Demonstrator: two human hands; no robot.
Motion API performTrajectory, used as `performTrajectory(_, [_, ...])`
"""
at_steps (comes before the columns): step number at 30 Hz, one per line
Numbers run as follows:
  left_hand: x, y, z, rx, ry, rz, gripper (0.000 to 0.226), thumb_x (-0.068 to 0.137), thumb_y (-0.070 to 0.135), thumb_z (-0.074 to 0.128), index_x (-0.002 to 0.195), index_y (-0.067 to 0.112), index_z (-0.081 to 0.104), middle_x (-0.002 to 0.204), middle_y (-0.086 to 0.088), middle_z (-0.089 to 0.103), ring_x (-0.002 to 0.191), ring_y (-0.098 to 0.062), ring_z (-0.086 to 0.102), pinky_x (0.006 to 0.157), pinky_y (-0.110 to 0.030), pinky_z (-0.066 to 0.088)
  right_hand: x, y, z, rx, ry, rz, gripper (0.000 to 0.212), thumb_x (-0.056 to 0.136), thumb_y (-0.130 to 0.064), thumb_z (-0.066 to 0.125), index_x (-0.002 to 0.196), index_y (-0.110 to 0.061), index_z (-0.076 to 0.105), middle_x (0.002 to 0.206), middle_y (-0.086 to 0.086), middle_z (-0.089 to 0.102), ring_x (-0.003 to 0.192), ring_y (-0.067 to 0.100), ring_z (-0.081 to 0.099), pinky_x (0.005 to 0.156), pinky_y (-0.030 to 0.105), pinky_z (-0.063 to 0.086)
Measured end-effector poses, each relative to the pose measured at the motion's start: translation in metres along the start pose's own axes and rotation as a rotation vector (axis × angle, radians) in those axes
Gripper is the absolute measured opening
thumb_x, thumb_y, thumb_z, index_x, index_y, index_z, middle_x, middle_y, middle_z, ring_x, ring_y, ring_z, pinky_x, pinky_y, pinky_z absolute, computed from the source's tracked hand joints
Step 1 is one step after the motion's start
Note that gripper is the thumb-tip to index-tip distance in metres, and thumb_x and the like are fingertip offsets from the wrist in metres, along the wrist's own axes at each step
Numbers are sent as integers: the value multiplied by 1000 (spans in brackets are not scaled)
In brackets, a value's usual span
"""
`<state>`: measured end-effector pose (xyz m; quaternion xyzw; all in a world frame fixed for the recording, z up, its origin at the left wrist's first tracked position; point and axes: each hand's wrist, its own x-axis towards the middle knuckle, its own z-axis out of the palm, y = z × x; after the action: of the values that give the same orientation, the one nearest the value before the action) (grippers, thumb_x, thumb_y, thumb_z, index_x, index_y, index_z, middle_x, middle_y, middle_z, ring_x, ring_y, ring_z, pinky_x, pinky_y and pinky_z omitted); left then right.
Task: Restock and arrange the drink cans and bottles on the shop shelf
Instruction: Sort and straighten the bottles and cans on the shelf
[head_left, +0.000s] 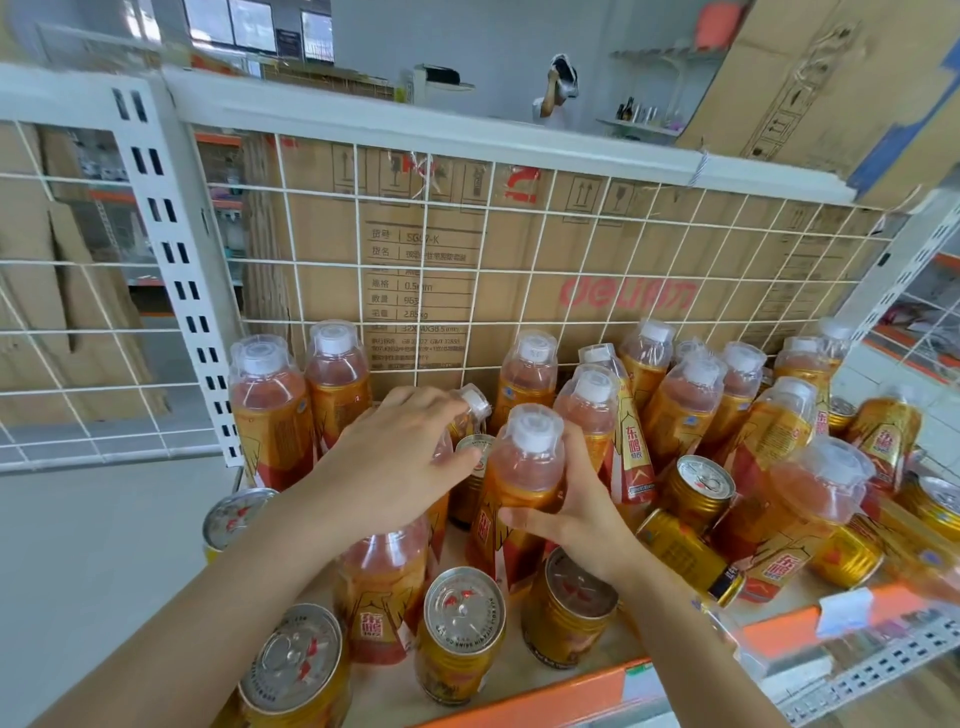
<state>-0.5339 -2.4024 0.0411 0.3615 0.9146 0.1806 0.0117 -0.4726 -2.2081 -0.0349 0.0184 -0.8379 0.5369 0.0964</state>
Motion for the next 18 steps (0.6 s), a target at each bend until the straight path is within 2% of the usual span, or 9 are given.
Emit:
performTrajectory(4, [2,-2,2,15,-26,8,54,97,44,34,146,27,21,148,14,23,136,-7,13,109,-30,19,1,0,0,-79,-43,11,87,67,-11,83,130,-27,25,126,-13,48,116,-4,48,94,12,41])
performTrajectory(8, [6,-6,3,-84,-63,20,52,97,42,37,145,24,25,147,14,25,137,-7,12,113,-33,16,-2,-10,-8,-125,-70,11,76,70,-36,79,125,-38,27,124,-21,50,115,-8,49,92,13,42])
performTrajectory(10, [8,-12,2,-169,-63,23,56,92,53,38,141,26,33,141,16,32,135,-6,16,112,-34,18,-3,-18,-11,-107,-54,-8,73,74,-49,73,131,-38,29,123,-26,51,116,-6,50,93,16,44])
performTrajectory(12, [6,-17,-1,-244,-71,46,76,72,69,29,137,31,39,130,23,36,131,-3,20,111,-35,19,-1,-28,-14,-111,5,-51,76,74,-59,64,138,-40,28,124,-27,50,119,-5,48,96,21,43])
performTrajectory(13, [6,-20,-2,-274,-76,54,79,68,71,28,136,33,40,126,26,36,129,-2,22,110,-34,20,2,-34,-16,-116,36,-79,73,73,-62,59,137,-43,29,125,-24,50,119,-4,47,97,23,43])
performTrajectory(15, [6,-23,-5,-347,-92,53,58,84,63,38,134,34,41,122,26,37,125,1,28,107,-27,24,12,-44,-17,-106,87,-110,62,73,-64,55,130,-50,33,126,-18,52,117,-2,49,98,29,43])
performTrajectory(16, [8,-24,-8,-405,-98,51,43,93,52,42,132,35,43,122,24,41,121,3,34,103,-18,29,19,-48,-18,-98,104,-113,58,73,-63,54,127,-50,36,124,-16,53,116,-1,50,98,31,44])
performTrajectory(18, [17,-29,-14,-520,-87,44,30,95,34,44,125,33,48,120,19,51,110,9,45,88,-3,34,32,-52,-18,-91,130,-114,56,74,-59,56,126,-43,44,122,-13,56,115,2,52,98,37,46])
